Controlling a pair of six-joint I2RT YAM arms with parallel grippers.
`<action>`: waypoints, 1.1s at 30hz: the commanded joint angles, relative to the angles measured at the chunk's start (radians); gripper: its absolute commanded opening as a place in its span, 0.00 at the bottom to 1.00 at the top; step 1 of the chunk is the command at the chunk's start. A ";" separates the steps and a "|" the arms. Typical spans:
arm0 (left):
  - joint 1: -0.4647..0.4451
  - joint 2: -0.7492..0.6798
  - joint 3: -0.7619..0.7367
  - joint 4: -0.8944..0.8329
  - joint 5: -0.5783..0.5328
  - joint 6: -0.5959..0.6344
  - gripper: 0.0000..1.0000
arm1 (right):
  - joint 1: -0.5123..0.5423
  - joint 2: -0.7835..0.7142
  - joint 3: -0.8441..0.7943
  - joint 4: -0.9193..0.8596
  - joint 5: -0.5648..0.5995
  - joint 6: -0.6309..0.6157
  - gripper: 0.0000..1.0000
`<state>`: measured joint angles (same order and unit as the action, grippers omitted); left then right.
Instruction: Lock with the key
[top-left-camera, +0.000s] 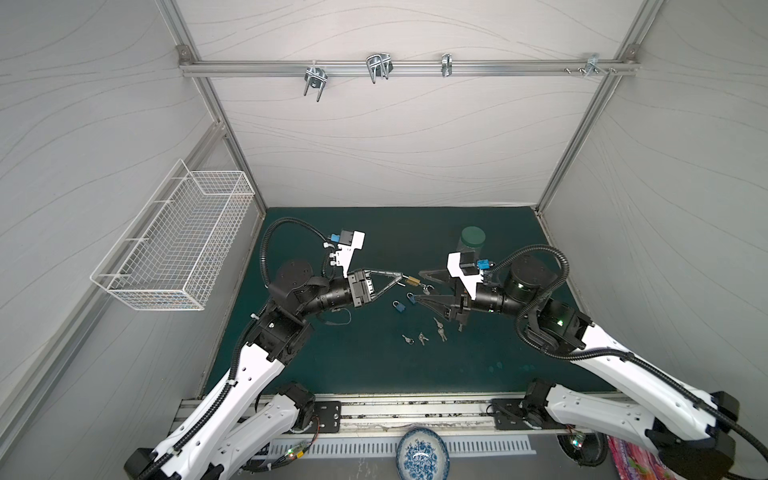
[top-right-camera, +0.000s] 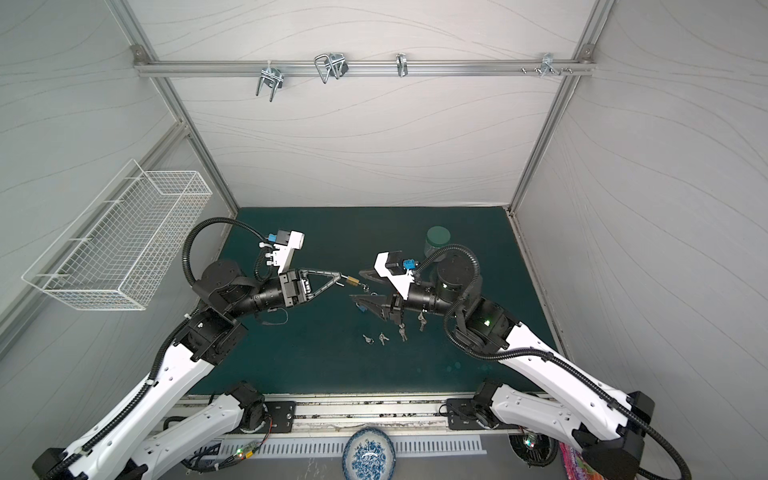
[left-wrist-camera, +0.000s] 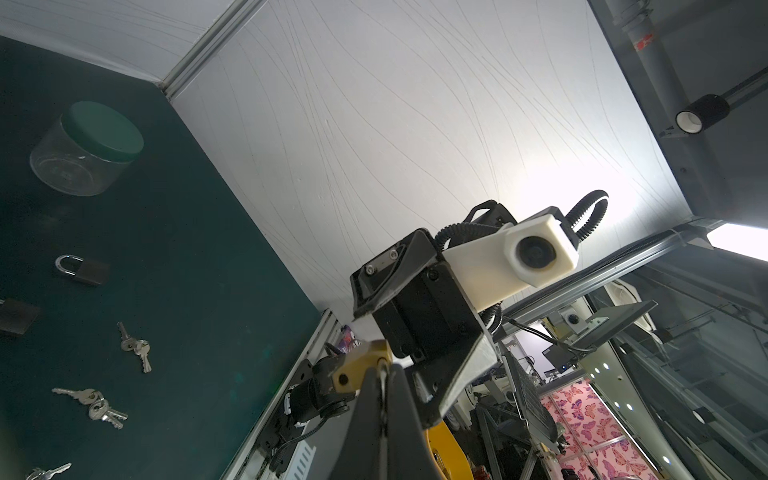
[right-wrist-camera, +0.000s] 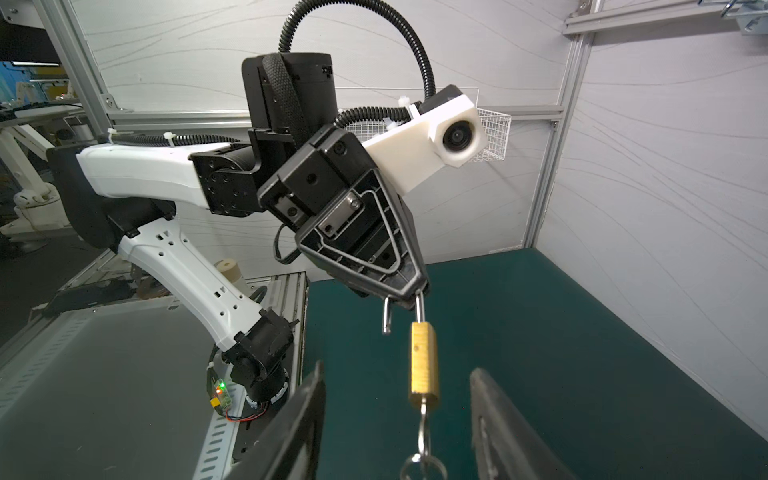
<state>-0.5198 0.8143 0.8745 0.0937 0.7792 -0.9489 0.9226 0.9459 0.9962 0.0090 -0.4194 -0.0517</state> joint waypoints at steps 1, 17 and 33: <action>-0.012 -0.005 0.054 0.091 0.023 -0.033 0.00 | 0.000 0.000 0.025 0.017 0.002 -0.003 0.50; -0.031 0.000 0.050 0.099 0.018 -0.046 0.00 | 0.000 0.017 0.027 0.047 -0.015 0.031 0.15; -0.031 0.025 0.258 -0.187 0.036 0.256 0.00 | -0.041 0.097 0.153 0.073 -0.356 0.556 0.00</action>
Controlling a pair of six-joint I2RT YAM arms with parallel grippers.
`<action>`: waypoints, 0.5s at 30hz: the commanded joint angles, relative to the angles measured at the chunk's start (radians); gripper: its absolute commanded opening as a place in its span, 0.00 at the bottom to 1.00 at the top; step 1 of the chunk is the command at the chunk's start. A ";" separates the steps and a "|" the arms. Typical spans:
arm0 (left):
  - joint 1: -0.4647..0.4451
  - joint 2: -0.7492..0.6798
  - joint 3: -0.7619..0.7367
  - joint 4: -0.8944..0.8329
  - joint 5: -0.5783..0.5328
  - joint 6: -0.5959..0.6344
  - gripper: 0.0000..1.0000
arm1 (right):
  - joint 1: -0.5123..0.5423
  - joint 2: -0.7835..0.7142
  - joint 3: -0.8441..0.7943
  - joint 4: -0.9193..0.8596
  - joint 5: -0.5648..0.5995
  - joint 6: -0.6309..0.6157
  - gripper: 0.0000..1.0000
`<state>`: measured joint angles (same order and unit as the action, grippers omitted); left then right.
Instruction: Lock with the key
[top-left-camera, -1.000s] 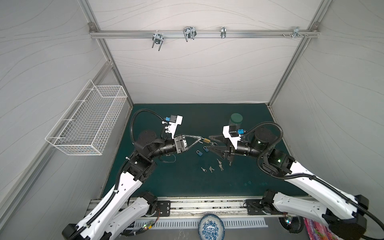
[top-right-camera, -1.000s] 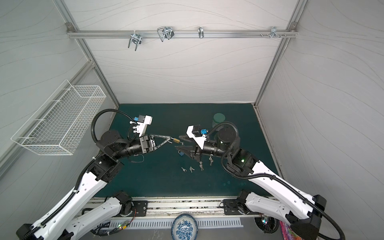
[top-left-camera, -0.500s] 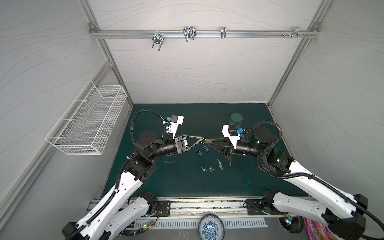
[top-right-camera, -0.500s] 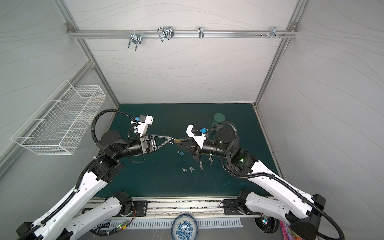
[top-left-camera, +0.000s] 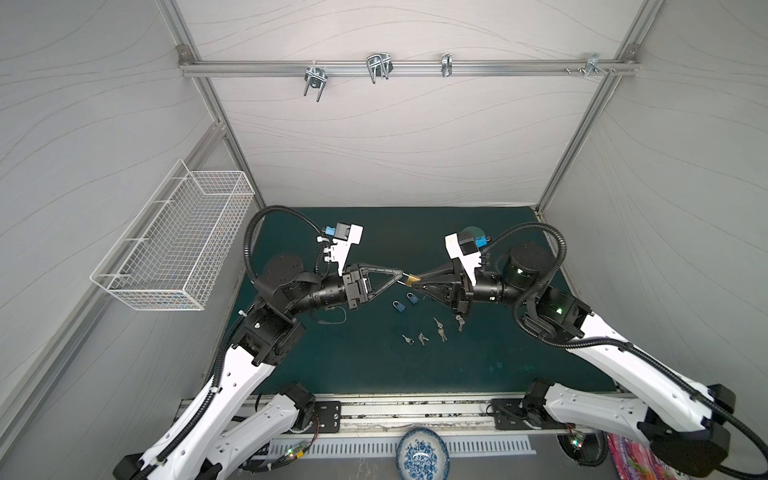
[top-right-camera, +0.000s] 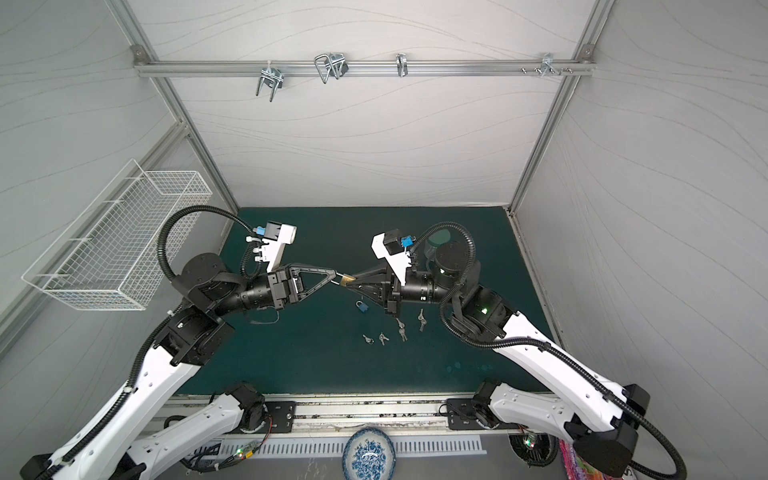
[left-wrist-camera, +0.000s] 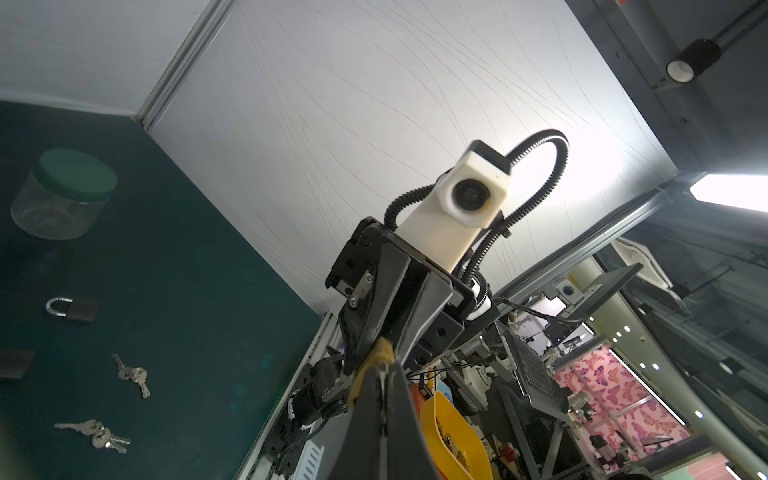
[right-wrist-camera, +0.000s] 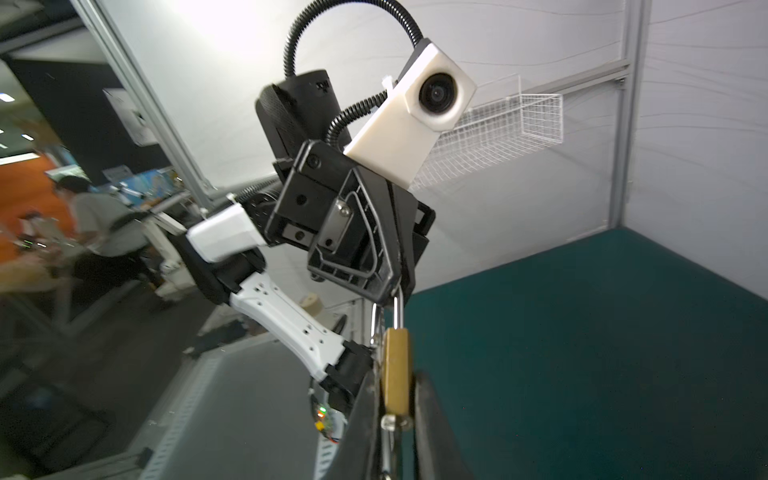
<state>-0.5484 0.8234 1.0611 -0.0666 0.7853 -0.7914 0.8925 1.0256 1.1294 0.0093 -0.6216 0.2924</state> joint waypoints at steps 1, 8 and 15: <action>-0.003 0.023 0.089 -0.041 0.031 0.119 0.00 | -0.017 0.024 0.025 0.102 -0.176 0.258 0.00; -0.004 0.064 0.144 -0.074 0.058 0.184 0.00 | -0.032 0.041 0.093 0.099 -0.225 0.331 0.00; -0.005 0.072 0.105 -0.020 0.078 0.142 0.00 | -0.032 0.047 0.120 0.031 -0.153 0.252 0.00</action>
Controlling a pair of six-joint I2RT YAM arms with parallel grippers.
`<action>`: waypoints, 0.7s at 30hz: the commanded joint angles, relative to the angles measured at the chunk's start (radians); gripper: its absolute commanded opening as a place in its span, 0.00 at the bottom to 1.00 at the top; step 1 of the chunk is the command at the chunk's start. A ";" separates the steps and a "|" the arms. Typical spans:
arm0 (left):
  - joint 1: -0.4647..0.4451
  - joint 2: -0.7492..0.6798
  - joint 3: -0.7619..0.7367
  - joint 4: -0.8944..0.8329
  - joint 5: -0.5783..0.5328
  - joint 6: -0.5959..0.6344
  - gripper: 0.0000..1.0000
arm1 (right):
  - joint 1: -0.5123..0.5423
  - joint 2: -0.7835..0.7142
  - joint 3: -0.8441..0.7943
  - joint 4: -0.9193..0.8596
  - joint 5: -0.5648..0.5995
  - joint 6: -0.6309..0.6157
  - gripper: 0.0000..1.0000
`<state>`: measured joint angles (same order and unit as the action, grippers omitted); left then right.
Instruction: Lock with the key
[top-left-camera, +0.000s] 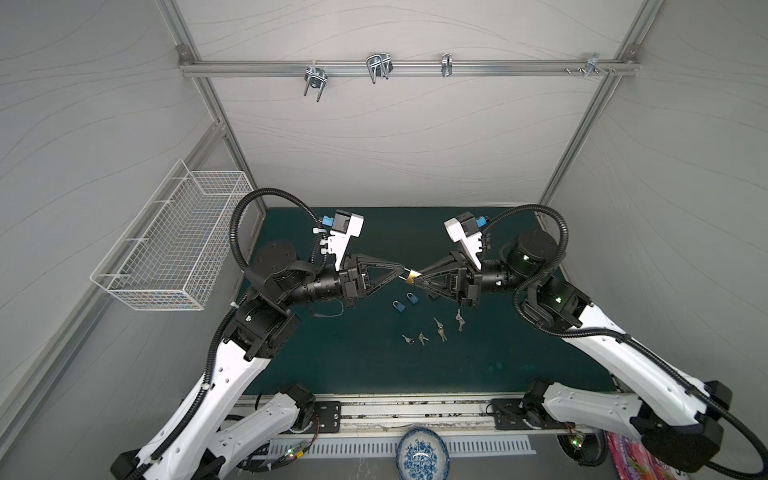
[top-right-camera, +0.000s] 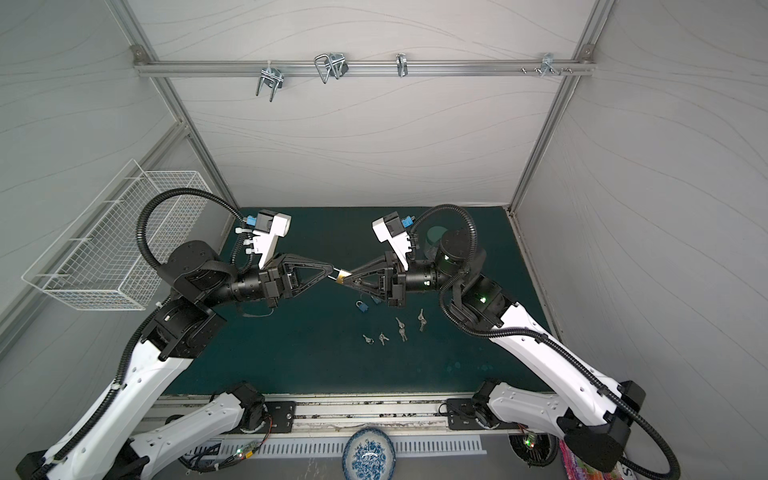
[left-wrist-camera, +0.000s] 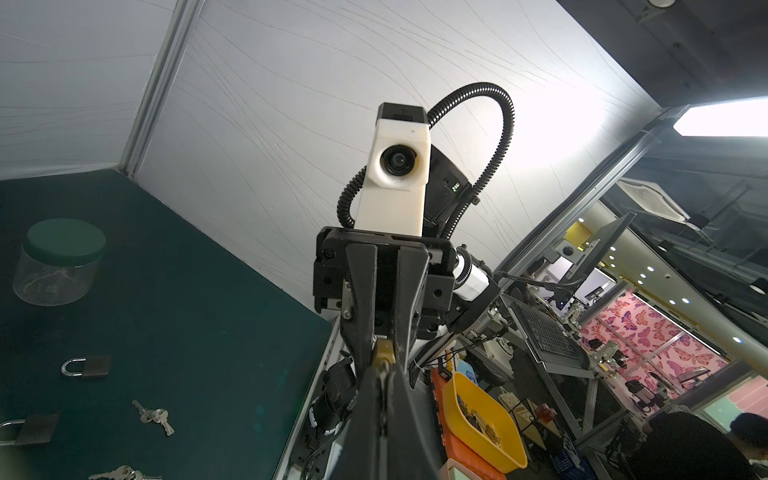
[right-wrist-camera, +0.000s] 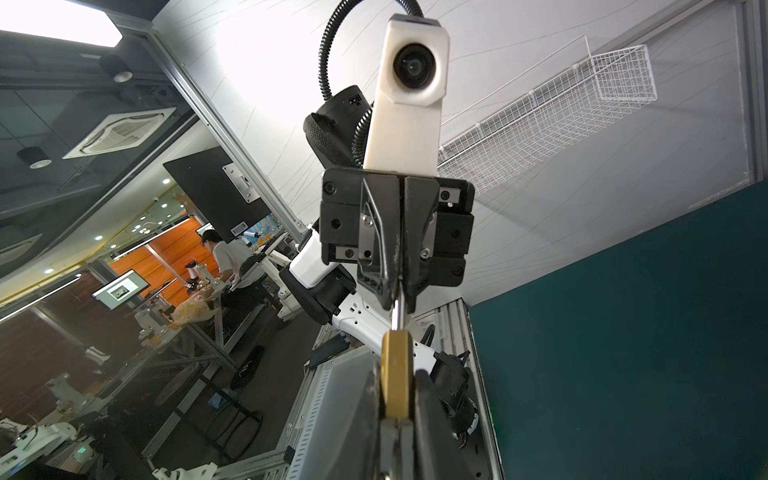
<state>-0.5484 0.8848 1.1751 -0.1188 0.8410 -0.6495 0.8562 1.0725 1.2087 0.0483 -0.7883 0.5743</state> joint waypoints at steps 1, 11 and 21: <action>-0.008 0.011 -0.022 0.047 0.025 -0.017 0.00 | 0.003 -0.001 0.046 -0.020 0.034 -0.051 0.00; -0.051 -0.024 -0.127 0.120 -0.005 -0.093 0.00 | 0.004 0.004 0.074 -0.083 0.144 -0.220 0.00; -0.084 0.005 -0.172 0.157 -0.013 -0.091 0.00 | 0.003 0.061 0.049 0.164 0.024 0.028 0.00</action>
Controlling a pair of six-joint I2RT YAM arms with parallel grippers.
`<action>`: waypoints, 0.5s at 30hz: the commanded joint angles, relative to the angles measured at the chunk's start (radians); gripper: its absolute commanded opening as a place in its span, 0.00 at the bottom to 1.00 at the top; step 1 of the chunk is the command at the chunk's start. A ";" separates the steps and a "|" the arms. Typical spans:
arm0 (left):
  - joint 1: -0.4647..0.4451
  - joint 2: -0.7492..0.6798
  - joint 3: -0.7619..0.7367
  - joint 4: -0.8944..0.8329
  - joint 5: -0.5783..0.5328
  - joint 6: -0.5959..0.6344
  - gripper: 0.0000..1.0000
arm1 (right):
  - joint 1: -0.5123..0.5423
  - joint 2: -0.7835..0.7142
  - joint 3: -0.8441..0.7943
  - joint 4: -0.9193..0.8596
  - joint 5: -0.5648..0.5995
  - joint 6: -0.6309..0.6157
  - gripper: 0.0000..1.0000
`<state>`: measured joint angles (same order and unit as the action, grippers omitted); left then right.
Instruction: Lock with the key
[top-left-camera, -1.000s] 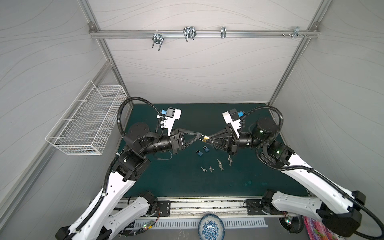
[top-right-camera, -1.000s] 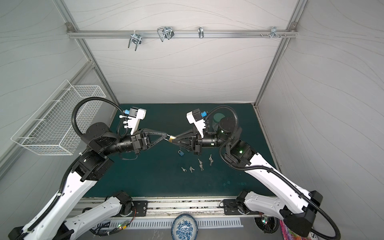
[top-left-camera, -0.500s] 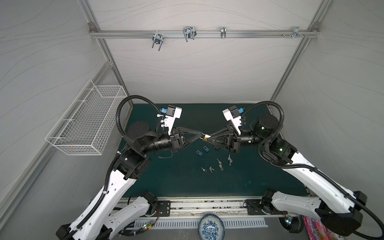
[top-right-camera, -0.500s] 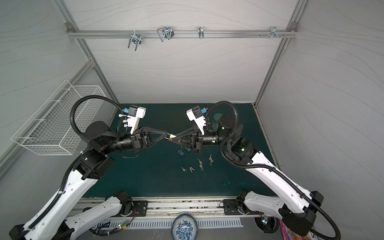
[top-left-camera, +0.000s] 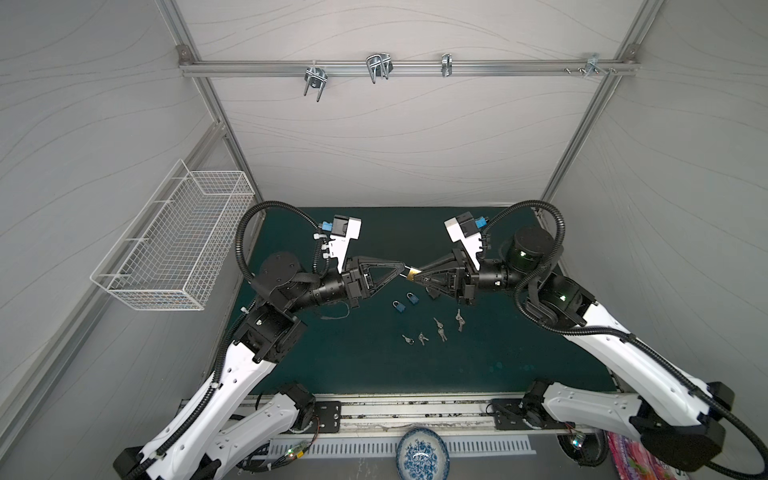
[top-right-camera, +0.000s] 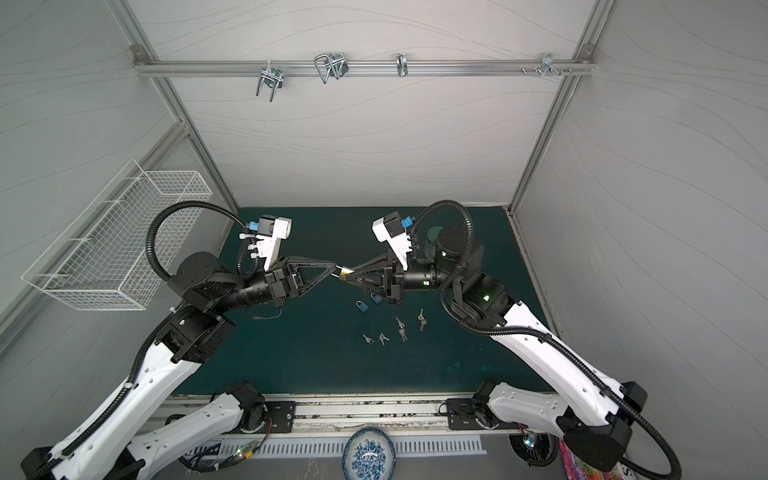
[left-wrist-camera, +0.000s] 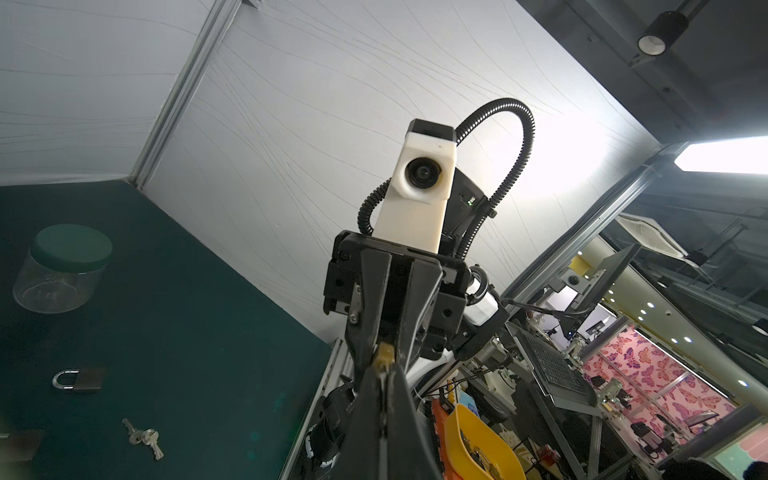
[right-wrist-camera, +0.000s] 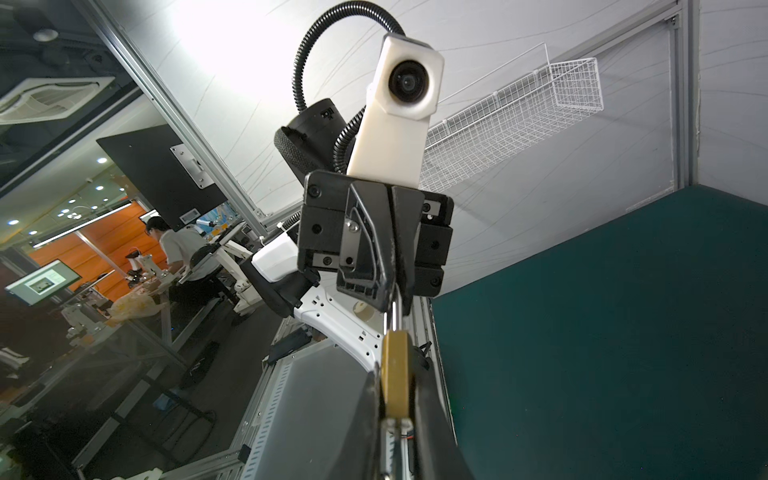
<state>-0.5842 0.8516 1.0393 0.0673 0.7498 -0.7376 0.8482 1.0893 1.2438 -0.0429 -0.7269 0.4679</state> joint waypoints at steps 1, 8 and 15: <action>-0.055 0.043 -0.040 -0.029 0.077 0.003 0.00 | 0.012 0.056 0.010 0.303 -0.057 0.185 0.00; -0.071 0.054 -0.059 -0.031 0.074 0.028 0.00 | 0.011 0.072 0.017 0.409 -0.082 0.306 0.00; -0.096 0.054 -0.083 -0.037 0.062 0.035 0.00 | 0.008 0.001 0.031 0.206 0.070 0.097 0.00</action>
<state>-0.6250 0.8528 1.0092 0.1936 0.6971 -0.7296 0.8379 1.1187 1.2362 0.1287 -0.8001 0.6621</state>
